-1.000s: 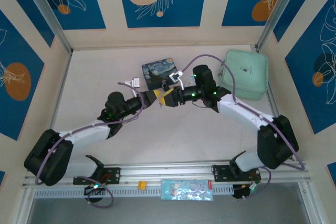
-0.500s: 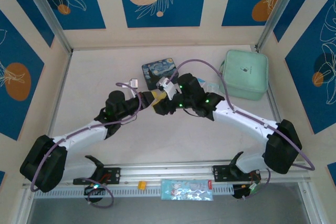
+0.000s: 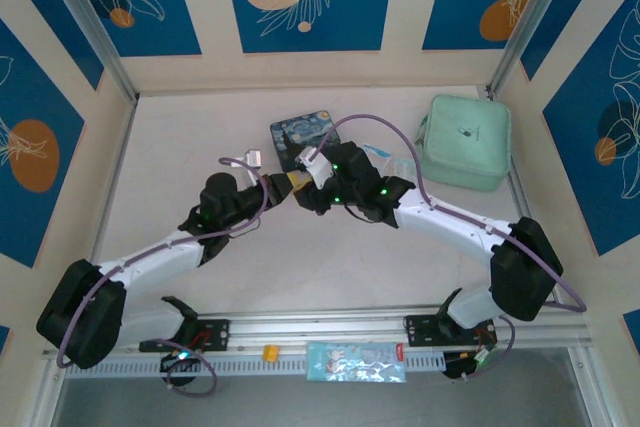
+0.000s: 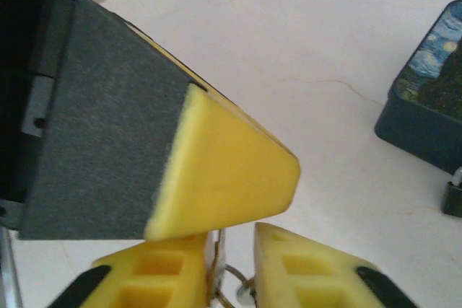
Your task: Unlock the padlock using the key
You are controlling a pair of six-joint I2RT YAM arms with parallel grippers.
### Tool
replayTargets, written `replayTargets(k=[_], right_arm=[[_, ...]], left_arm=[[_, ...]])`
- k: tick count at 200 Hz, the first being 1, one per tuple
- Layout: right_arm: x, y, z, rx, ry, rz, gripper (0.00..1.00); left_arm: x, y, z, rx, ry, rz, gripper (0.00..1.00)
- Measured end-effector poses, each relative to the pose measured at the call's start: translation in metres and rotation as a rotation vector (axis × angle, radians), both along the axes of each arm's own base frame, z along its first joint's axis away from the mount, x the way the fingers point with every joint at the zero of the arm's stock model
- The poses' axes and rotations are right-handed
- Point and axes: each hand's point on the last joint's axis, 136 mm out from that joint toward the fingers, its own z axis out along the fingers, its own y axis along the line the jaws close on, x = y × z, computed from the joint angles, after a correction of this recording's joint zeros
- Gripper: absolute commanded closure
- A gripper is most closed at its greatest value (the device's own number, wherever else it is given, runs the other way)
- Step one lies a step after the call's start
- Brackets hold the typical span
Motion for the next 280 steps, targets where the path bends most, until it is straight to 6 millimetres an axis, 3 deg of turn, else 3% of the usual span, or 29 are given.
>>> replayTargets(k=[17,30,41,53,61,71,86,111,137,174,207,232,259,267,280], right_arm=[[-0.001,0.002,0.003,0.030,0.019,0.009,1.00],[0.000,0.002,0.004,0.052,0.033,0.017,1.00],[-0.001,0.002,0.005,0.072,0.048,0.028,1.00],[0.001,0.000,0.005,0.095,0.064,0.030,1.00],[0.003,-0.004,0.004,0.112,0.084,0.029,1.00],[0.006,-0.009,0.004,0.135,0.111,0.029,1.00],[0.011,-0.019,0.005,0.182,0.163,0.033,1.00],[0.015,-0.030,0.014,0.272,0.238,0.064,1.00],[0.004,-0.028,0.029,0.349,0.294,0.146,1.00],[-0.010,-0.022,0.044,0.420,0.345,0.247,1.00],[-0.013,-0.020,0.044,0.435,0.372,0.272,1.00],[-0.012,-0.019,0.043,0.439,0.378,0.276,1.00],[-0.011,-0.019,0.042,0.440,0.384,0.273,1.00],[-0.011,-0.020,0.042,0.440,0.384,0.272,1.00],[-0.010,-0.020,0.042,0.442,0.384,0.270,0.85]], left_arm=[[0.001,0.000,0.001,-0.003,-0.001,0.008,0.99],[0.001,0.001,0.001,-0.003,-0.002,0.014,0.94],[0.001,0.001,0.002,-0.004,-0.004,0.014,0.78],[0.000,0.001,0.003,-0.003,-0.009,0.012,0.51],[-0.001,0.002,0.004,-0.008,-0.009,0.012,0.39],[-0.002,0.003,0.007,-0.012,-0.017,0.013,0.32],[-0.003,0.005,0.014,-0.017,-0.043,0.018,0.31],[-0.003,0.008,0.027,-0.032,-0.090,0.020,0.33],[-0.004,0.002,0.035,-0.060,-0.134,-0.015,0.37],[-0.002,-0.013,0.027,-0.097,-0.131,-0.086,0.43],[-0.002,-0.017,0.030,-0.130,-0.141,-0.114,0.57],[-0.004,-0.018,0.037,-0.147,-0.165,-0.125,0.74],[-0.007,-0.019,0.043,-0.166,-0.179,-0.141,1.00],[-0.007,-0.019,0.044,-0.171,-0.181,-0.142,1.00],[-0.007,-0.019,0.045,-0.173,-0.182,-0.142,1.00]])
